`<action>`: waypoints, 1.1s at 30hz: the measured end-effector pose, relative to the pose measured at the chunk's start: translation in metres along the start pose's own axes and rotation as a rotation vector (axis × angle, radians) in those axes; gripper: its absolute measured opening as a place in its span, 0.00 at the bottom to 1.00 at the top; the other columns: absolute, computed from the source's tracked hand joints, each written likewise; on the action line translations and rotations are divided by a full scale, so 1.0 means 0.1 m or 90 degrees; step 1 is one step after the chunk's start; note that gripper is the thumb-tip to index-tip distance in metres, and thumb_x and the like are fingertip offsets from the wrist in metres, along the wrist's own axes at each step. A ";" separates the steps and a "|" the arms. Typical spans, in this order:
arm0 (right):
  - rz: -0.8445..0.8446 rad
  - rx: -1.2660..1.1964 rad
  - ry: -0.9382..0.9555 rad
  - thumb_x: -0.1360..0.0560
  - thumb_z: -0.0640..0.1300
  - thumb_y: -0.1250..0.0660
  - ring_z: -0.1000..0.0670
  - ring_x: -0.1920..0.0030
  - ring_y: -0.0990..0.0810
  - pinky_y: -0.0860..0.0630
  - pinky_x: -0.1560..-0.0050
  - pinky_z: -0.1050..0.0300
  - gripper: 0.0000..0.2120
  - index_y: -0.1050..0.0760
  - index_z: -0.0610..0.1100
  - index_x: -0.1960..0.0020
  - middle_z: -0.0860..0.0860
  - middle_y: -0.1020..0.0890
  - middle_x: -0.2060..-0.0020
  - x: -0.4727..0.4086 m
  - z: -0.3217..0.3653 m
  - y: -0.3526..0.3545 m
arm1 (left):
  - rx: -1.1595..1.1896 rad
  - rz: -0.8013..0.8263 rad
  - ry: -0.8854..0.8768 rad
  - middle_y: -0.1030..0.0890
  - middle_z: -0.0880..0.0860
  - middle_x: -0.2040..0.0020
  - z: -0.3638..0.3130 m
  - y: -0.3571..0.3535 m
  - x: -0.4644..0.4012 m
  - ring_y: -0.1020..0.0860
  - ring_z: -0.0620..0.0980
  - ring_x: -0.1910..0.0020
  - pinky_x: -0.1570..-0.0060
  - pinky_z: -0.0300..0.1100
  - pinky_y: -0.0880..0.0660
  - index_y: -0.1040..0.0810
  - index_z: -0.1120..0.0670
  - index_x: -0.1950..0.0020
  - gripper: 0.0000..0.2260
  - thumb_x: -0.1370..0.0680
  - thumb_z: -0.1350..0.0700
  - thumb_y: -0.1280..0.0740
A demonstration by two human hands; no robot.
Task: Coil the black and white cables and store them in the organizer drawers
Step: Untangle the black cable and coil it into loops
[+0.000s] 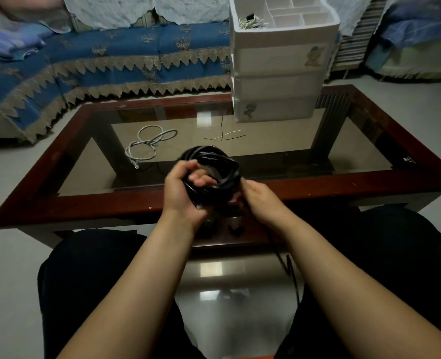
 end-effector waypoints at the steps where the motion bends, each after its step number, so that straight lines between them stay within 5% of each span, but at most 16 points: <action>1: -0.001 0.094 0.004 0.18 0.49 0.45 0.50 0.51 0.21 0.25 0.50 0.52 0.13 0.23 0.46 0.46 0.48 0.19 0.53 0.01 -0.04 -0.04 | 0.027 -0.040 -0.037 0.33 0.46 0.78 -0.11 0.04 -0.03 0.33 0.41 0.80 0.74 0.31 0.30 0.31 0.54 0.71 0.14 0.25 0.61 0.39; 5: 0.040 0.209 -0.035 0.20 0.46 0.41 0.49 0.39 0.24 0.27 0.41 0.52 0.16 0.30 0.48 0.32 0.49 0.23 0.38 0.15 -0.02 -0.18 | 0.041 -0.158 -0.138 0.31 0.46 0.77 -0.41 0.19 -0.08 0.31 0.42 0.78 0.68 0.36 0.26 0.29 0.55 0.68 0.12 0.23 0.61 0.38; 10: 0.150 0.378 -0.043 0.21 0.48 0.38 0.51 0.49 0.20 0.22 0.47 0.51 0.14 0.26 0.49 0.37 0.50 0.19 0.46 0.32 0.15 -0.29 | -0.101 -0.268 -0.267 0.25 0.48 0.74 -0.62 0.41 -0.05 0.24 0.45 0.75 0.65 0.40 0.23 0.26 0.57 0.61 0.07 0.23 0.60 0.36; 17: 0.032 0.600 0.179 0.21 0.55 0.42 0.49 0.51 0.21 0.24 0.52 0.49 0.12 0.26 0.50 0.44 0.52 0.20 0.52 0.49 0.80 -0.12 | -0.599 -0.238 -0.388 0.25 0.48 0.77 -0.62 0.18 0.04 0.24 0.46 0.77 0.73 0.38 0.26 0.26 0.57 0.66 0.14 0.22 0.53 0.34; 22: 0.010 0.643 0.285 0.22 0.57 0.42 0.50 0.51 0.23 0.25 0.53 0.52 0.13 0.26 0.52 0.44 0.53 0.23 0.52 0.55 1.07 -0.01 | -0.777 -0.136 -0.239 0.24 0.51 0.74 -0.42 -0.02 -0.01 0.24 0.45 0.78 0.74 0.33 0.27 0.25 0.57 0.66 0.17 0.23 0.46 0.33; 29: 0.003 0.616 0.309 0.24 0.56 0.38 0.53 0.52 0.29 0.36 0.57 0.59 0.11 0.24 0.53 0.46 0.55 0.27 0.53 0.58 1.23 0.14 | -0.838 0.020 0.031 0.23 0.52 0.71 -0.11 -0.05 -0.07 0.24 0.48 0.72 0.69 0.39 0.27 0.23 0.55 0.62 0.15 0.25 0.44 0.31; 33: 0.053 0.580 0.285 0.25 0.54 0.35 0.52 0.51 0.27 0.29 0.54 0.56 0.08 0.23 0.54 0.48 0.55 0.26 0.53 0.61 1.26 0.20 | -0.802 0.081 0.139 0.26 0.51 0.72 0.00 -0.07 -0.01 0.27 0.46 0.73 0.73 0.36 0.28 0.24 0.55 0.63 0.13 0.23 0.48 0.33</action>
Point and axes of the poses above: each hand's wrist, its own x-axis away from the middle knuckle, its own y-axis out of the back of the hand, z = x × y, the point moved 8 cm from there along -x, towards the middle knuckle
